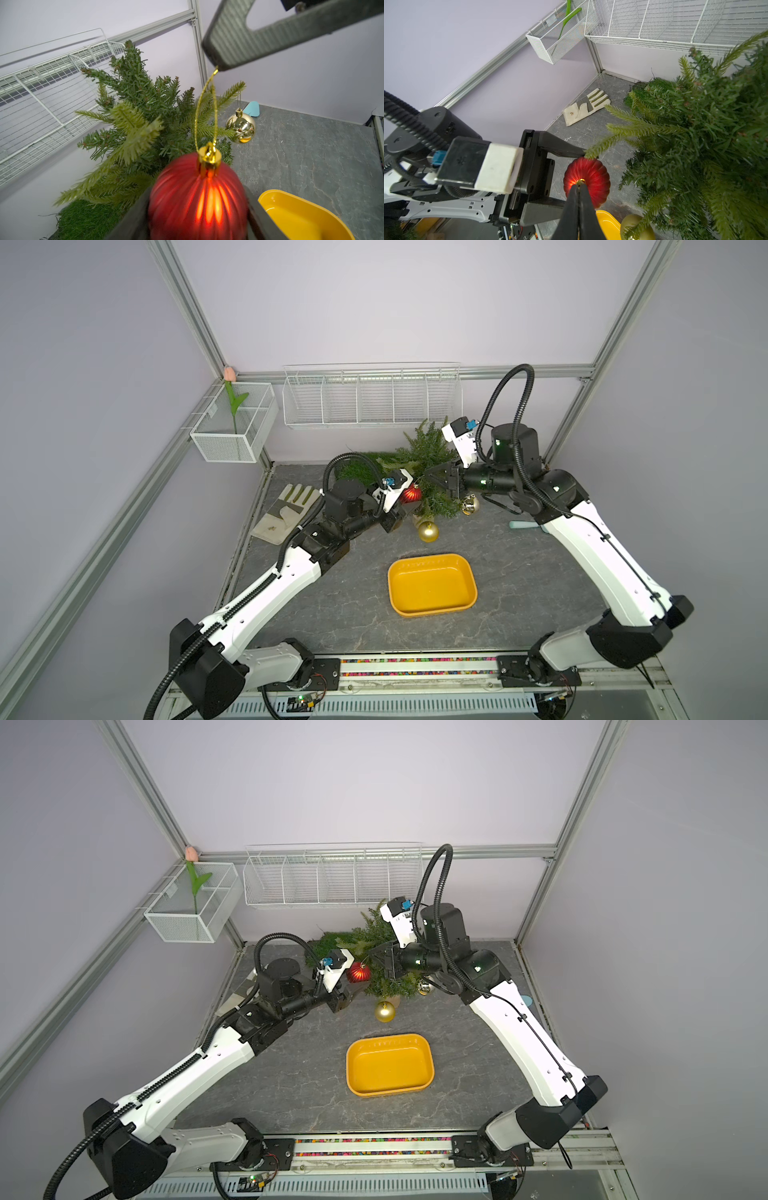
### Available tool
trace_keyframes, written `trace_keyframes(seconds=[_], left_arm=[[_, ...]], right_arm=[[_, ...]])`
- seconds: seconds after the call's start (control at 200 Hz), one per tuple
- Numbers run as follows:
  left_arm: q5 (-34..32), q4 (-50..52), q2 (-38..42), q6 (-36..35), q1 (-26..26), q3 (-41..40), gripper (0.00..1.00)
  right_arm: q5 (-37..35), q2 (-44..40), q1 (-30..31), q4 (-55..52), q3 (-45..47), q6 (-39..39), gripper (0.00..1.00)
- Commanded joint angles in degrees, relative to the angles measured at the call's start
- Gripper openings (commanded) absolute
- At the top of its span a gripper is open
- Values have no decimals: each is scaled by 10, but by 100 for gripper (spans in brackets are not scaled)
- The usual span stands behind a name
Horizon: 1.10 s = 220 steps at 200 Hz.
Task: Decorate the small christmas tree with ornaments
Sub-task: Hang an ornament on the christmas tree.
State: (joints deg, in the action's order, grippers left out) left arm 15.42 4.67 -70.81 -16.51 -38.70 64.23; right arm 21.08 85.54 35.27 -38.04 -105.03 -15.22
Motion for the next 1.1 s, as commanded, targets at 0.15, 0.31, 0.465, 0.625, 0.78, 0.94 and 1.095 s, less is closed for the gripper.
trace_keyframes(seconds=[0.15, 0.31, 0.465, 0.625, 0.78, 0.94, 1.095], left_arm=[[11, 0, 7, 15, 17, 17, 37], [15, 0, 6, 17, 20, 20, 36], [19, -1, 2, 20, 22, 22, 36], [19, 2, 2, 23, 23, 23, 35], [15, 11, 7, 19, 23, 23, 35], [11, 13, 9, 19, 23, 23, 34], [-2, 16, 7, 20, 23, 27, 34]], right_arm=[[19, 32, -4, 24, -35, 11, 7], [19, 42, -4, 23, -44, 12, 7], [22, 44, -5, 18, -42, 13, 6], [41, 33, -4, 30, -29, 9, 7], [46, 13, -4, 49, -12, 2, 7], [47, 14, -4, 50, -12, 0, 7], [30, 24, -4, 44, -16, 6, 7]])
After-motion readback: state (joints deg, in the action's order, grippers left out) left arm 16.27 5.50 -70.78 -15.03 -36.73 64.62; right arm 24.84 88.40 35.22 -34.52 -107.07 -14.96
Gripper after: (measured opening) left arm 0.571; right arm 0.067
